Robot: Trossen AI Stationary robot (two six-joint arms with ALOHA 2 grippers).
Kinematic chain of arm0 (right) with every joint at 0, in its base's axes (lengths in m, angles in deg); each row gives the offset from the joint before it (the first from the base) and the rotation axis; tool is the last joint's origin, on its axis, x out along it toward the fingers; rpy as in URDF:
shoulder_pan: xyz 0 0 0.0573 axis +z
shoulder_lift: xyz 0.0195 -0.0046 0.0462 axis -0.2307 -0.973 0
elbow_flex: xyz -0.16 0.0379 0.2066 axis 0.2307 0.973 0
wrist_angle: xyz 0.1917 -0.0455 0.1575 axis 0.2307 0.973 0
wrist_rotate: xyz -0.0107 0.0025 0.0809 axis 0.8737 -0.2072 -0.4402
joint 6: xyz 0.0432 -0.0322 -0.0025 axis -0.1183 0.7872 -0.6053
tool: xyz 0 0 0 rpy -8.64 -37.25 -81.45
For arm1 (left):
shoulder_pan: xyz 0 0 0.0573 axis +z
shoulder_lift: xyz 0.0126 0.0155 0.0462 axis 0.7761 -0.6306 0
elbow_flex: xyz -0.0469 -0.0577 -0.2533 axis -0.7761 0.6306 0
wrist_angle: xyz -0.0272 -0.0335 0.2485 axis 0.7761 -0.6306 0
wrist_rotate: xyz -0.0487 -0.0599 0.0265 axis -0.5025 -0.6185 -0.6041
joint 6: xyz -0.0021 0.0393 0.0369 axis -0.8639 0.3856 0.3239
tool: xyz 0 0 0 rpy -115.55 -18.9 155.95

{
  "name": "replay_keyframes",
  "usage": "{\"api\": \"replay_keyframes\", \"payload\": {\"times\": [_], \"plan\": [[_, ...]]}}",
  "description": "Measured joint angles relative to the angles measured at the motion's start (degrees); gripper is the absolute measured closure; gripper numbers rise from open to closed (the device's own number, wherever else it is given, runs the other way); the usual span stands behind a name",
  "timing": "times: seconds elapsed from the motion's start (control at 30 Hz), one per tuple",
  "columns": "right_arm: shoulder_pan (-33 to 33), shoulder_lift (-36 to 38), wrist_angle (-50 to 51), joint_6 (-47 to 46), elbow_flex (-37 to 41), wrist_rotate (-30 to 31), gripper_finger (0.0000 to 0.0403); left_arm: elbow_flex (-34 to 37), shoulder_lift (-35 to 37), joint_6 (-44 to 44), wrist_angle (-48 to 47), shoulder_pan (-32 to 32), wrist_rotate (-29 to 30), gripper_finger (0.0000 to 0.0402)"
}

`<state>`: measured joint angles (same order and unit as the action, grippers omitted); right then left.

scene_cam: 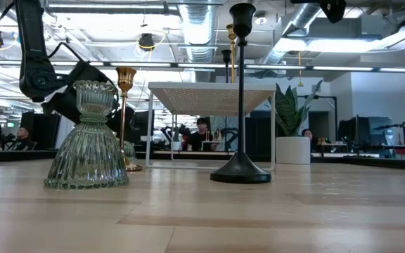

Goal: Pick & Place candle stick holders
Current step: Put the top transparent glass candle holder on the shelf

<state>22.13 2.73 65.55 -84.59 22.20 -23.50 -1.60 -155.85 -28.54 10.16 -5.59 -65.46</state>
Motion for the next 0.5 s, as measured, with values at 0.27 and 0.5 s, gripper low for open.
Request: {"api": "replay_keyframes", "payload": {"times": [0.27,0.5], "plan": [[0.0,0.0,0.1,0.0,0.0,0.0,0.0403,0.0,0.0,0.0,0.0,0.0,0.0,0.0136],[0.0,0.0,0.1,0.0,0.0,0.0,0.0403,0.0,0.1,0.0,0.2,0.0,0.1,0.0189]]}}
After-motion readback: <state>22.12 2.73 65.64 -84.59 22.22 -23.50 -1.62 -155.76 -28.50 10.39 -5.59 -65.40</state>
